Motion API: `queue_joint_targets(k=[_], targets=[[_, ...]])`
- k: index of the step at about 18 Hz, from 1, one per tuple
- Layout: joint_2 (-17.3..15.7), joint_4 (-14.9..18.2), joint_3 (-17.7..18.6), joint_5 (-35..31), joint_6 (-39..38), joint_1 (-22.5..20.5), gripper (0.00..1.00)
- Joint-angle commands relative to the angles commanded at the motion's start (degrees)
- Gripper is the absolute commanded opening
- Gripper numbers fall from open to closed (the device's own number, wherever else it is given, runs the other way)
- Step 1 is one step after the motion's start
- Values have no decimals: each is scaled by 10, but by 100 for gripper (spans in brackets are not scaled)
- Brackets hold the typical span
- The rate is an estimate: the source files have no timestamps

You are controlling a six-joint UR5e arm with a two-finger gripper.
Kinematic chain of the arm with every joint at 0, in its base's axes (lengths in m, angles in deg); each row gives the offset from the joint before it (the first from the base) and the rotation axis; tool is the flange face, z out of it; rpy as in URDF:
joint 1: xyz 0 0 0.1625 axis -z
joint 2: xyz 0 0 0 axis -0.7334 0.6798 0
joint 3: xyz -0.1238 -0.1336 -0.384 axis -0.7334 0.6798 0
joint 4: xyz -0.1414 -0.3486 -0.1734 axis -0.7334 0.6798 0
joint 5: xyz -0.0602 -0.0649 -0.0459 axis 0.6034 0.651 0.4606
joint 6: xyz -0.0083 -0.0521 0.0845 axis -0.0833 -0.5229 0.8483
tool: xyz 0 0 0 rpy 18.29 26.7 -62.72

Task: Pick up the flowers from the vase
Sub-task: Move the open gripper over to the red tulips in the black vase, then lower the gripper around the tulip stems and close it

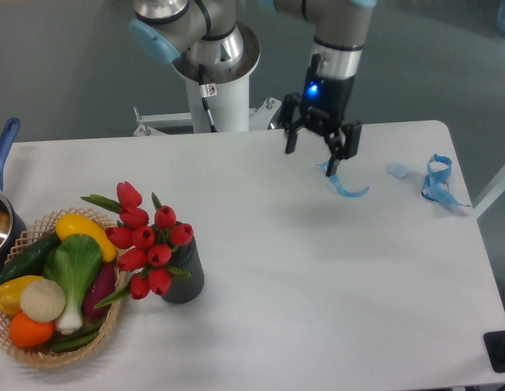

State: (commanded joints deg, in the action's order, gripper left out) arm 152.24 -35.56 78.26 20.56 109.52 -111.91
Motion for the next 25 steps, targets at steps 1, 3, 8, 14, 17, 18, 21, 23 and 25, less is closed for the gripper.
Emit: queue_joint_targets(k=[1, 3, 8, 14, 17, 18, 21, 23, 25], targets=[[0, 0, 1, 18, -12, 7, 100], [2, 0, 4, 47, -47, 20, 100], [7, -16, 4, 78, -114, 71, 100], [47, -60, -13, 78, -134, 118, 100], [62, -79, -20, 78, -135, 134, 100], [66, -81, -25, 77, -135, 138, 100], [83, -82, -35, 73, -134, 154, 100], [90, -82, -45, 74, -135, 158, 100], [105, -83, -52, 74, -135, 168, 100]])
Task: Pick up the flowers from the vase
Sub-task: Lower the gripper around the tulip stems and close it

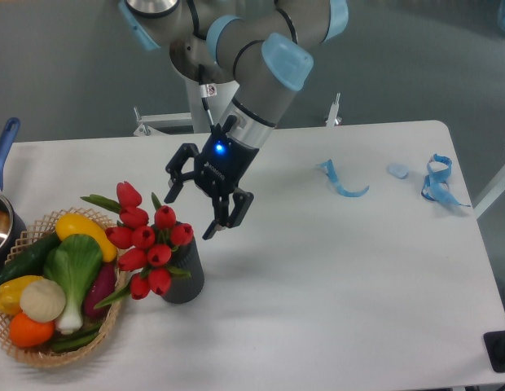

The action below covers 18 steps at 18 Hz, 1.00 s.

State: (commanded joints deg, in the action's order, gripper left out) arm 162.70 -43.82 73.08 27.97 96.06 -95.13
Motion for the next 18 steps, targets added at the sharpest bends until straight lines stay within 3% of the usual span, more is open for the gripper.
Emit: queue_joint_targets(k=[4, 11, 12, 14, 18], targets=[[24, -11, -18, 0, 0, 15, 100], [29, -16, -23, 0, 0, 29, 100], [29, -16, -24, 0, 0, 29, 96], [29, -16, -25, 2, 0, 29, 70], [30, -15, -30, 4, 0, 28, 47]])
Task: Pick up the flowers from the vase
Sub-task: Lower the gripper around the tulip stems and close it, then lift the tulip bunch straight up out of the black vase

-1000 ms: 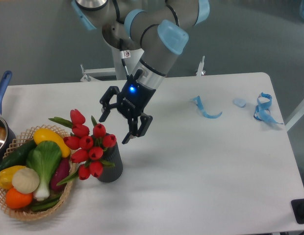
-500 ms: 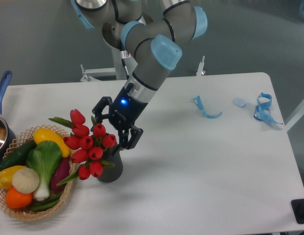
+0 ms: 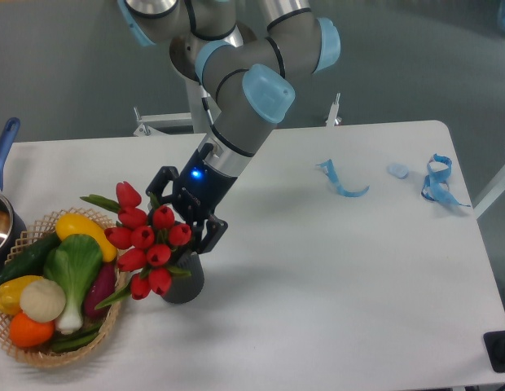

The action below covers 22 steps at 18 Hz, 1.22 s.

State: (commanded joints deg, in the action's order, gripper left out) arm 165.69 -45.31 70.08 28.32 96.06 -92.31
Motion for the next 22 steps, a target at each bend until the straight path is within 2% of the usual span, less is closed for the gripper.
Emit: queue_joint_targets(k=[2, 3, 5, 12, 22], targets=[[1, 0, -3, 0, 0, 0, 42], [1, 0, -3, 1, -1, 0, 35], [1, 0, -4, 2, -1, -1, 32], [-10, 4, -18, 18, -37, -4, 31], [-71, 8, -57, 71, -114, -16, 31]])
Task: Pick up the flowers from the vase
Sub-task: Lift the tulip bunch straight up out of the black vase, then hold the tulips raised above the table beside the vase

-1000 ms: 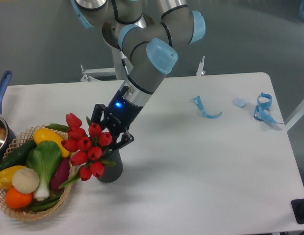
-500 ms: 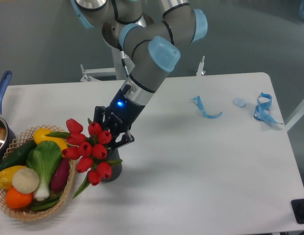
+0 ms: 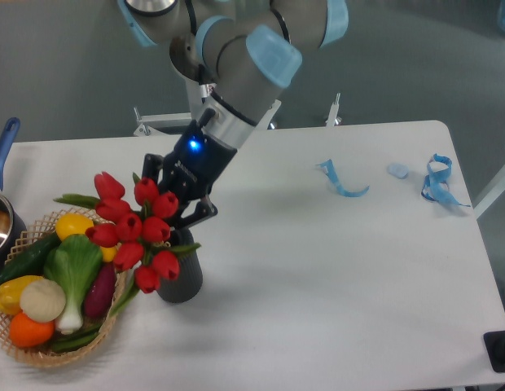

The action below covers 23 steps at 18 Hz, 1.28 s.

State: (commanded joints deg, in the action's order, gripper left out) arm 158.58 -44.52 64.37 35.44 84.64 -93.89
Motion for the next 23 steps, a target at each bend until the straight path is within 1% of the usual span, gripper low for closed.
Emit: queue_joint_targets(k=[3, 8, 10, 12, 19, 22, 23], targets=[[-13, 1, -21, 30, -20, -20, 31], [-38, 0, -39, 83, -65, -58, 31], [-43, -1, -39, 91, -80, -77, 31], [-48, -1, -37, 92, -82, -106, 31], [-39, -4, -24, 93, -75, -178, 31], [-15, -6, -29, 93, -49, -218, 31], [-6, -6, -30, 93, -33, -224, 31]])
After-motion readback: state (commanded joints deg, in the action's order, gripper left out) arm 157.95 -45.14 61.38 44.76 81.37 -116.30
